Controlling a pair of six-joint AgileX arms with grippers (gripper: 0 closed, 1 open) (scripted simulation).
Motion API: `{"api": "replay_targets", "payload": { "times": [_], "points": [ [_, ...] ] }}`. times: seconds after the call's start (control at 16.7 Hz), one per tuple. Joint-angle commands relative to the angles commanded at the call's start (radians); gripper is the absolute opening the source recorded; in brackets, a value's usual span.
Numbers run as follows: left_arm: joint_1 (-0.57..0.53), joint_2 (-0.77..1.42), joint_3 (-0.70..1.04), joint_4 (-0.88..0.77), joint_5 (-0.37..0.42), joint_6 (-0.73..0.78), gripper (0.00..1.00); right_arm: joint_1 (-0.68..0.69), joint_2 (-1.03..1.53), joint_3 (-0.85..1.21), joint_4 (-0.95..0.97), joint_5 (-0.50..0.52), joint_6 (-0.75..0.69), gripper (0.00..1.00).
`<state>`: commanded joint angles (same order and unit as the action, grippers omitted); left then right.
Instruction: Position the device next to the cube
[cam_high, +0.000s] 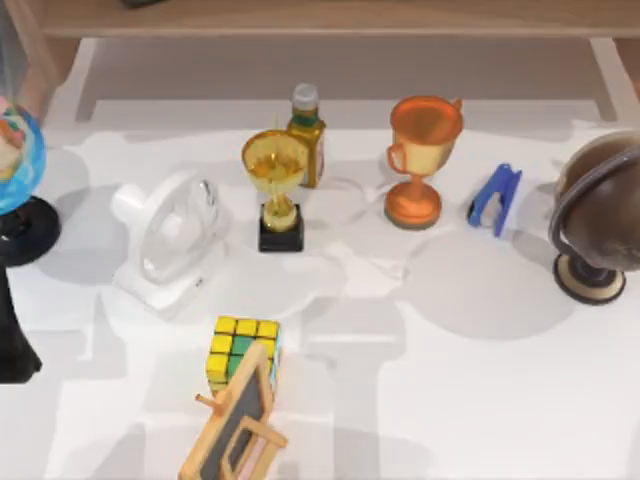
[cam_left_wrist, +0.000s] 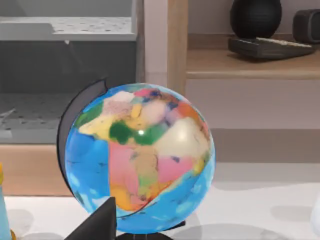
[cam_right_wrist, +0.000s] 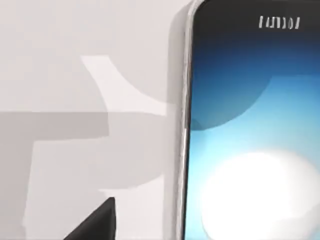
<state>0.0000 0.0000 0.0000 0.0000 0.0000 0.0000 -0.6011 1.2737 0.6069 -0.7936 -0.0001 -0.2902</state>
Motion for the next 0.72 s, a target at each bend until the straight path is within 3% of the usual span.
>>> {"api": "replay_targets", "payload": {
  "times": [0.42,0.72],
  "points": [
    [0.000,0.000,0.000,0.000,0.000,0.000,1.00,-0.046,0.094,0.043,-0.060,0.000,-0.021,1.00],
    [0.000,0.000,0.000,0.000,0.000,0.000,1.00,-0.044,0.130,0.007,0.010,0.000,-0.018,1.00]
  ]
}}
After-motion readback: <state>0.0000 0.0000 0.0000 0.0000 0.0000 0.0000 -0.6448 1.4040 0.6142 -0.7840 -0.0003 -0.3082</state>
